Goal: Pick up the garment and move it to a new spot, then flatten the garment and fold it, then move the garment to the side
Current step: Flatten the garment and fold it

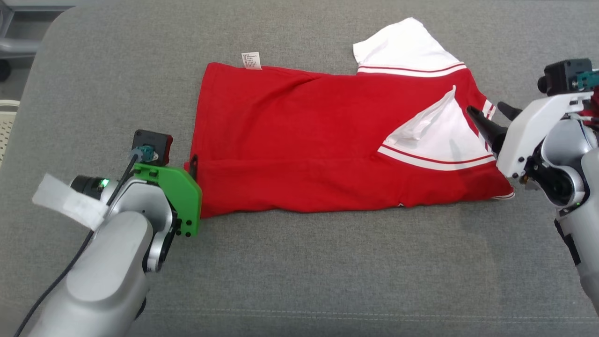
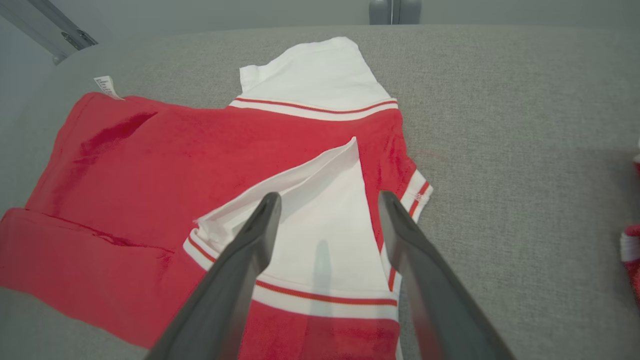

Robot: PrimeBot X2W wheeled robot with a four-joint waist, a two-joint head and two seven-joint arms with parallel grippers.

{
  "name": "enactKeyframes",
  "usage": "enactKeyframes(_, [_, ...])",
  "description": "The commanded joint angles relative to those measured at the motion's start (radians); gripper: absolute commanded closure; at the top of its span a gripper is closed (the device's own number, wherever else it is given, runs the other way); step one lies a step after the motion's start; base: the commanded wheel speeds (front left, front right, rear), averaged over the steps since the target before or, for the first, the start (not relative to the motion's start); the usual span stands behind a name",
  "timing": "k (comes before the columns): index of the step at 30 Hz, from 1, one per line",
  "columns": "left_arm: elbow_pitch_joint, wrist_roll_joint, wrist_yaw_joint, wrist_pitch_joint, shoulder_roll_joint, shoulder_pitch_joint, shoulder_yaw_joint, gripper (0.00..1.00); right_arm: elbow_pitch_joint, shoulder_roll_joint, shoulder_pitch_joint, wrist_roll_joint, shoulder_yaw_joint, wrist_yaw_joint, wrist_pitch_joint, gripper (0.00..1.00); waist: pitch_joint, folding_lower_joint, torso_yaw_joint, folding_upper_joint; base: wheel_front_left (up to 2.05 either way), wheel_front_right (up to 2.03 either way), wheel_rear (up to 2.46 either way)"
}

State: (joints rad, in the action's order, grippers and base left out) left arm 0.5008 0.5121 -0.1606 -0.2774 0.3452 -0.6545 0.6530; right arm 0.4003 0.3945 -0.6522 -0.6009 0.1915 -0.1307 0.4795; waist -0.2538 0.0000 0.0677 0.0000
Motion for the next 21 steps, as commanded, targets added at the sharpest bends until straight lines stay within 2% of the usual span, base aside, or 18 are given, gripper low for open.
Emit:
enactKeyframes(1, [-0.016, 0.012, -0.017, 0.020, 0.014, 0.043, -0.008, 0.00, -0.030, 0.006, 0.051, -0.011, -0.020, 0.000, 0.016, 0.00, 0.025, 0.0000, 0.001, 0.0000, 0.00, 0.00, 0.00])
enactKeyframes(6, [-0.078, 0.029, -0.057, 0.045, 0.031, 0.153, -0.018, 0.00, -0.119, 0.005, 0.189, 0.011, -0.096, 0.000, 0.053, 0.00, 0.064, 0.0000, -0.003, 0.0000, 0.00, 0.00, 0.00])
enactKeyframes(12, [-0.132, 0.056, -0.106, 0.061, 0.024, 0.263, -0.024, 0.00, -0.221, -0.052, 0.339, 0.055, -0.188, 0.000, 0.083, 0.00, 0.099, 0.0000, -0.015, 0.0000, 0.00, 0.00, 0.00])
enactKeyframes(17, [-0.129, 0.063, -0.128, 0.074, 0.018, 0.301, -0.023, 0.00, -0.268, -0.103, 0.417, 0.109, -0.237, 0.000, 0.102, 0.00, 0.109, 0.0000, -0.028, 0.0000, 0.00, 0.00, 0.00])
enactKeyframes(21, [-0.112, 0.064, -0.128, 0.076, 0.015, 0.302, -0.020, 0.00, -0.268, -0.134, 0.427, 0.142, -0.262, 0.000, 0.091, 0.00, 0.108, 0.0000, -0.035, 0.0000, 0.00, 0.00, 0.00])
